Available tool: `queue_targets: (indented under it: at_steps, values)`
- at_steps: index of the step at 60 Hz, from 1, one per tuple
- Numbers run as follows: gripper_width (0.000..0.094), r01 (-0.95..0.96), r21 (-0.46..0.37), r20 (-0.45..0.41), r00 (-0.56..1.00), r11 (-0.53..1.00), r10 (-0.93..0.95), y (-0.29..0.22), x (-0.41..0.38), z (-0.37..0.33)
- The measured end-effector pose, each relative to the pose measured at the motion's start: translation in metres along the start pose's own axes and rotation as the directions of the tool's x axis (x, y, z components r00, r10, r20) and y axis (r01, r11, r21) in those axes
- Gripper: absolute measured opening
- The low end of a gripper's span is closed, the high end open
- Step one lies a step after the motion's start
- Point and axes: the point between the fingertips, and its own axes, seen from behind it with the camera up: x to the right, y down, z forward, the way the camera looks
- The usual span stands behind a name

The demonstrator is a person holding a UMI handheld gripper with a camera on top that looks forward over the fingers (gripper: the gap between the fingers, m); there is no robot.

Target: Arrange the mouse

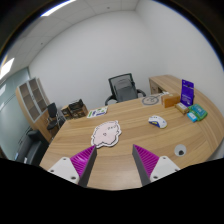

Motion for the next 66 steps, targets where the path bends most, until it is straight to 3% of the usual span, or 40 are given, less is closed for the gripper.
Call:
queue_targets:
  at_steps: [4, 8, 13, 20, 30, 40, 45, 57, 66]
  values:
    - [0.0733, -0.078, -0.028, -0.022, 0.997, 0.997, 0.077, 0.008, 0.000, 0.018]
    - [0.0735, -0.098, 0.005, -0.045, 0.994, 0.995, 0.098, 0.004, 0.006, 0.032]
    - [0.0733, -0.062, 0.046, -0.104, 0.992, 0.997, 0.067, -0.001, 0.024, 0.041]
    - [0.0734, 0.014, 0.030, -0.158, 0.987, 0.999, -0.009, -0.001, 0.044, 0.049]
    - [0.0734, -0.016, 0.033, -0.212, 0.977, 0.999, 0.023, -0.008, 0.090, 0.071]
    - [0.0812, -0.052, -0.048, -0.262, 0.964, 0.998, 0.037, 0.001, 0.161, 0.111]
    - [0.0819, -0.045, -0.070, -0.251, 0.968, 0.997, 0.026, -0.003, 0.190, 0.138]
    - [0.0821, 0.169, -0.103, -0.210, 0.959, 0.980, -0.188, -0.017, 0.252, 0.207]
    - [0.0821, 0.196, -0.117, -0.131, 0.969, 0.974, -0.211, -0.017, 0.267, 0.249]
